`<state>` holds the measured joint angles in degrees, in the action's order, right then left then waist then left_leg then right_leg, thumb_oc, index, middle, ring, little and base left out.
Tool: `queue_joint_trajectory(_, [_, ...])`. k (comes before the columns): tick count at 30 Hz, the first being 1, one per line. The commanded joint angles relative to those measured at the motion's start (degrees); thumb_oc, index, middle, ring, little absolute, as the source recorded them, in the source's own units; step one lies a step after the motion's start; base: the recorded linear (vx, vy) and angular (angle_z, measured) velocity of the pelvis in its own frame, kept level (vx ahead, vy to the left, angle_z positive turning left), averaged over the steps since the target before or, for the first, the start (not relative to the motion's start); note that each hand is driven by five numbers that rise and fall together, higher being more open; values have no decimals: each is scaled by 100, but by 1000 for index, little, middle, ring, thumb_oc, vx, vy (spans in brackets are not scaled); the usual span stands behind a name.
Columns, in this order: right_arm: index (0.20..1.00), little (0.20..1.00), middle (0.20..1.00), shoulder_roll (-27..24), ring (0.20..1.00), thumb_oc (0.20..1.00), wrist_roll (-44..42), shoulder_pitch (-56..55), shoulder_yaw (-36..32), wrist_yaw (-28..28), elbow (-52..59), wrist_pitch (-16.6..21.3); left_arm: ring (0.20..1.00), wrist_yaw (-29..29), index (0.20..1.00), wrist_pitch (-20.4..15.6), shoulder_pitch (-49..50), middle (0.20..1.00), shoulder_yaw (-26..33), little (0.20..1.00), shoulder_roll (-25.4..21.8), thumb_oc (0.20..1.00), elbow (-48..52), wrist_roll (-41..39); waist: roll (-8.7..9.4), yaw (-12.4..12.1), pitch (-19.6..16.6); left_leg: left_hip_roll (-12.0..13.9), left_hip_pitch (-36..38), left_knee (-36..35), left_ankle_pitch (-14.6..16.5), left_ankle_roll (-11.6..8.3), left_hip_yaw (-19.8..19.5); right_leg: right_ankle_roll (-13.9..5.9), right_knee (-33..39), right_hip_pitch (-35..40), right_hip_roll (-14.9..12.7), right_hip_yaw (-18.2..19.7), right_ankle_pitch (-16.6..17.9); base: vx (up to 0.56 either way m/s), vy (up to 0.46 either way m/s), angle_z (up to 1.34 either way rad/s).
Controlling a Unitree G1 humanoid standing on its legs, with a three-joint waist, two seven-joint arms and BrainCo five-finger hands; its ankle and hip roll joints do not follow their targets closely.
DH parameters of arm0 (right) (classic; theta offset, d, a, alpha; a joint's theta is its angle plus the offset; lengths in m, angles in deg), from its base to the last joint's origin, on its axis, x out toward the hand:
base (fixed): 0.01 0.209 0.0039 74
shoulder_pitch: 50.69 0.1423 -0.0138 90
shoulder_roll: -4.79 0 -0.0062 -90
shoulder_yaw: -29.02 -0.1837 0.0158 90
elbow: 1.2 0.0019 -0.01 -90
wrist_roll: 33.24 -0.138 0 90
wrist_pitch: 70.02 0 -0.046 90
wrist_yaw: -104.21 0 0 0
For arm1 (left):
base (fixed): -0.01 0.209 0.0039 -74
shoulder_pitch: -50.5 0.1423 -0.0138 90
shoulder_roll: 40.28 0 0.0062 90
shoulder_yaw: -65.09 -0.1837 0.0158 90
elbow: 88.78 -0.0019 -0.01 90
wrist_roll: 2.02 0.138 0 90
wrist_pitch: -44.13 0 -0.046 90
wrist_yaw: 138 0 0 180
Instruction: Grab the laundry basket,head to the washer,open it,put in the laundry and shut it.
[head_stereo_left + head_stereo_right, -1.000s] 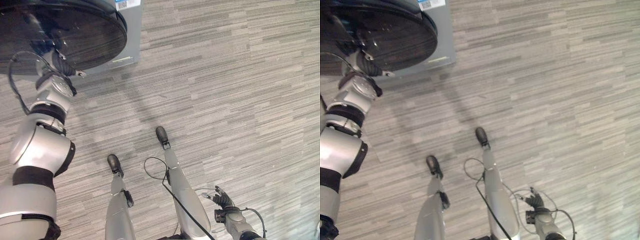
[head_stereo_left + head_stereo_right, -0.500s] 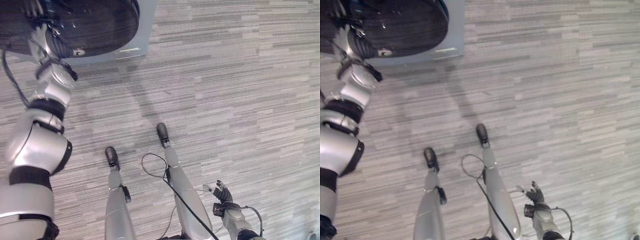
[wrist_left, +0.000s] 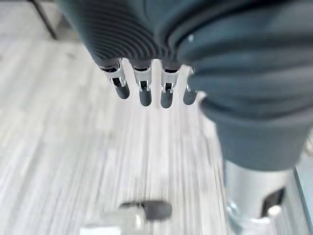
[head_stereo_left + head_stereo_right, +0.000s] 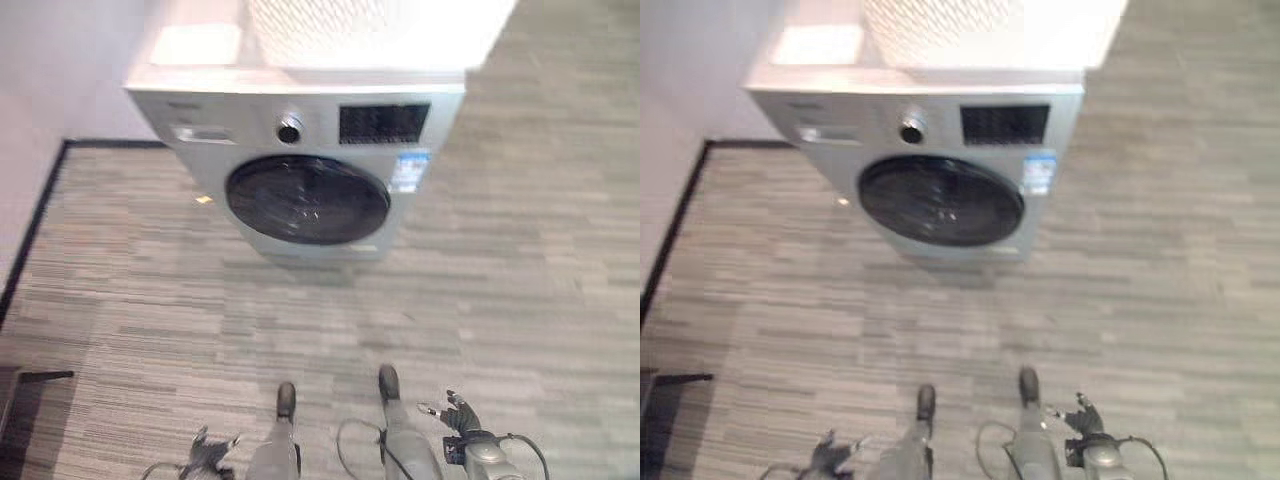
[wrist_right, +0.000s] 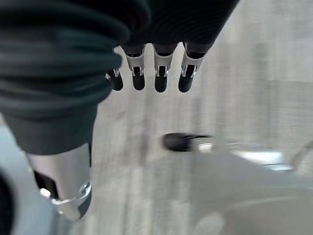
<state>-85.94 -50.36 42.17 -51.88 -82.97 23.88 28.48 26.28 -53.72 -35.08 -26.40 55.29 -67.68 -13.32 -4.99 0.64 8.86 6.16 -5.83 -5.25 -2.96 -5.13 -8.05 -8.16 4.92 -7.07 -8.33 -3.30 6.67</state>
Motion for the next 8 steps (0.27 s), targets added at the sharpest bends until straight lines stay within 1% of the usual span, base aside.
queue_joint_trajectory(1, [1000, 1000, 1000, 95, 1000, 1000, 301, -271, 273, 148, 22, 46, 1000, 237, 1000, -52, -669, 1000, -359, 1000, -129, 1000, -397, 233, 493, 51, -187, -82, 54, 63, 105, 28, 0, -96, 8, 110, -131, -41, -200, -8, -6, 59])
queue_joint_trajectory(4, [1000, 1000, 1000, 165, 1000, 1000, 549, -416, 362, 278, -59, 26, 1000, 403, 1000, -7, -369, 1000, -174, 1000, -141, 1000, -627, 379, 496, -36, -419, -119, 225, 81, 157, 67, -39, -105, 8, 367, -168, -143, -261, -31, 5, 14])
queue_joint_trajectory(7, [1000, 1000, 1000, 254, 1000, 1000, 773, -512, 428, 380, -130, -42, 1000, 587, 1000, -7, -137, 1000, 164, 1000, -105, 1000, -768, 80, 491, -178, -691, -171, 424, 99, 228, 98, -105, -108, 8, 680, -234, -279, -307, -1, 9, 17])
queue_joint_trajectory(8, [1000, 1000, 1000, 254, 1000, 1000, 773, -513, 428, 380, -130, -42, 1000, 587, 1000, -7, -136, 1000, 163, 1000, -105, 1000, -767, 80, 491, -176, -689, -171, 428, 99, 229, 98, -107, -108, 8, 685, -234, -281, -308, -2, 17, 13])
